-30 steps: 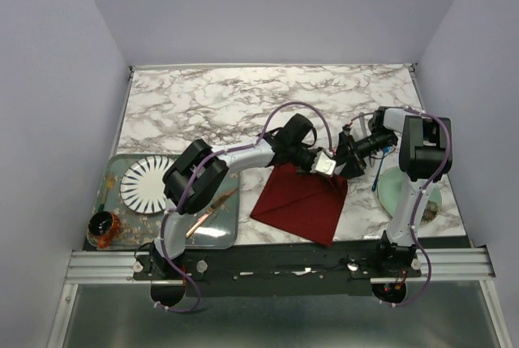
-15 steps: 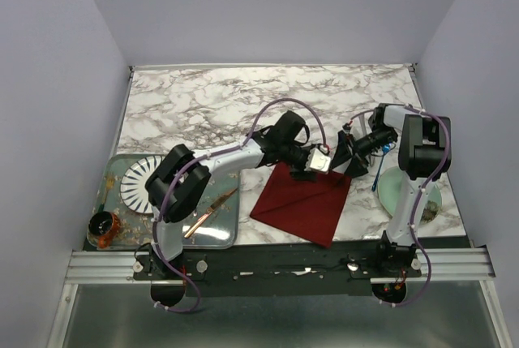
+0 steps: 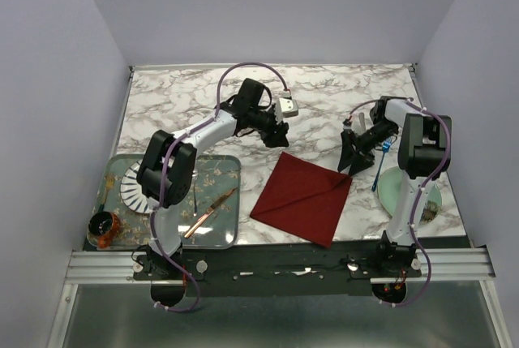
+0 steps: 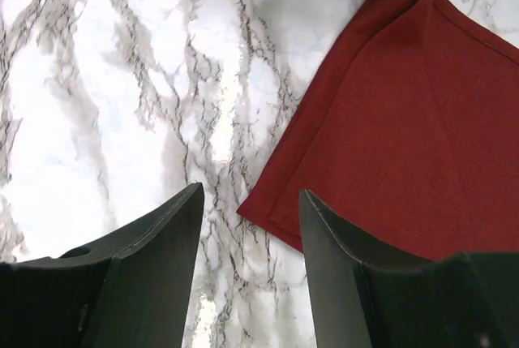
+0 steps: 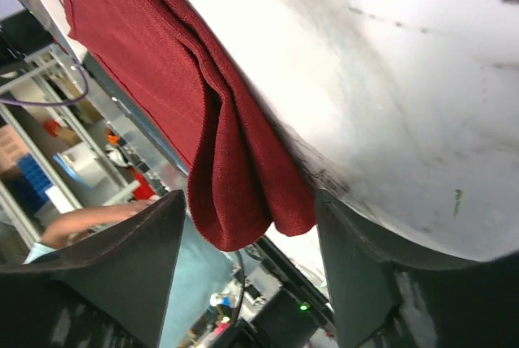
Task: Fold the napkin into a case and place the utensils inside
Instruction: Pick up the upper triangle-folded napkin from the center of the board.
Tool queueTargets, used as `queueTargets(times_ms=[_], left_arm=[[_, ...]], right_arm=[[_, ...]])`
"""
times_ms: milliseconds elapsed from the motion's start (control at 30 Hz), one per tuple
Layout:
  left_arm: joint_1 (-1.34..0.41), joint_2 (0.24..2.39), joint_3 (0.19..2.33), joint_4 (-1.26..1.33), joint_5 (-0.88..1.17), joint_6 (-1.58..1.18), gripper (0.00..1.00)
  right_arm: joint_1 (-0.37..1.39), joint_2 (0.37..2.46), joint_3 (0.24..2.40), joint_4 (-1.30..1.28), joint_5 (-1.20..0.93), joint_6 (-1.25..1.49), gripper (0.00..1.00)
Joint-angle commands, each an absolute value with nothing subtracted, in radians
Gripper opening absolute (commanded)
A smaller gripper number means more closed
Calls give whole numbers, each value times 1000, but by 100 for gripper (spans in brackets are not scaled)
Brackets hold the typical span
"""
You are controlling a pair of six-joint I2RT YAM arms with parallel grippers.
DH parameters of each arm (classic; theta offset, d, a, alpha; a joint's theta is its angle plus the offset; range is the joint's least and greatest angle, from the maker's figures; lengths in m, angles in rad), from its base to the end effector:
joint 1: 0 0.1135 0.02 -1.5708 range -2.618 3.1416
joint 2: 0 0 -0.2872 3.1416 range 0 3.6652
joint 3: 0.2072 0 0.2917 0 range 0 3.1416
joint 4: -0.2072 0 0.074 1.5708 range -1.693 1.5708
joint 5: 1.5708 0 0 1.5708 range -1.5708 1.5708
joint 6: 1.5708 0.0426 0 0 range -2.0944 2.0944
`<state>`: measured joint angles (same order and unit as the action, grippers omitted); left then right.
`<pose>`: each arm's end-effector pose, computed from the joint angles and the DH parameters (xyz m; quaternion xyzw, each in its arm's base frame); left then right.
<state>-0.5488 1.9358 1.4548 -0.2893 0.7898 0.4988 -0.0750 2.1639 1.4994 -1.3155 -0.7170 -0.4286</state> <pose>0.3920 -0.2752 0.2305 0.5550 0.6611 -0.3632 0.3507 0.4010 -0.0021 0.1255 0.0911 -0.9151 -0.3801 0.0987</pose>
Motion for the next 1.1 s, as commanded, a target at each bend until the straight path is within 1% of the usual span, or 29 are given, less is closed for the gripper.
queueTargets(times_ms=[0, 33, 67, 133, 167, 233, 367, 433, 533, 567, 667, 800, 900, 933, 1033, 1067], left_arm=[[-525, 1988, 1497, -356, 805, 414, 61], [-523, 1990, 1500, -357, 804, 413, 61], [-520, 1993, 1502, -356, 802, 410, 61], [-520, 1993, 1497, -357, 801, 411, 61], [-520, 1991, 1493, -354, 801, 413, 61], [-519, 1988, 1485, -345, 798, 410, 61], [-519, 1985, 1474, -339, 788, 411, 61], [-518, 1983, 1468, -333, 785, 413, 61], [-518, 1983, 1462, -330, 781, 416, 61], [-518, 1983, 1460, -328, 781, 413, 61], [-518, 1990, 1463, -328, 776, 414, 60], [-509, 2022, 1485, -342, 779, 405, 59], [-506, 2075, 1548, -411, 787, 411, 59], [-506, 2091, 1593, -452, 784, 405, 60], [-506, 2150, 1688, -544, 770, 379, 65], [-506, 2161, 1707, -563, 766, 368, 69]], right_arm=[[-71, 2203, 1539, -1399, -696, -532, 83], [-68, 2204, 1540, -1417, -709, -538, 86], [-66, 2209, 1540, -1428, -719, -549, 91], [-55, 2207, 1540, -1453, -738, -578, 96], [-49, 2203, 1536, -1456, -736, -587, 100], [-37, 2181, 1520, -1418, -704, -585, 100], [-25, 2140, 1471, -1338, -635, -563, 92], [-18, 2137, 1467, -1335, -621, -577, 91], [-11, 2138, 1462, -1324, -600, -589, 83], [-11, 2140, 1462, -1321, -597, -588, 77], [-11, 2155, 1474, -1324, -598, -588, 68], [-11, 2177, 1486, -1338, -603, -592, 66], [-11, 2192, 1499, -1358, -618, -598, 66], [-11, 2197, 1503, -1368, -627, -600, 66], [-11, 2203, 1514, -1364, -620, -595, 58], [-11, 2204, 1517, -1361, -617, -595, 53]])
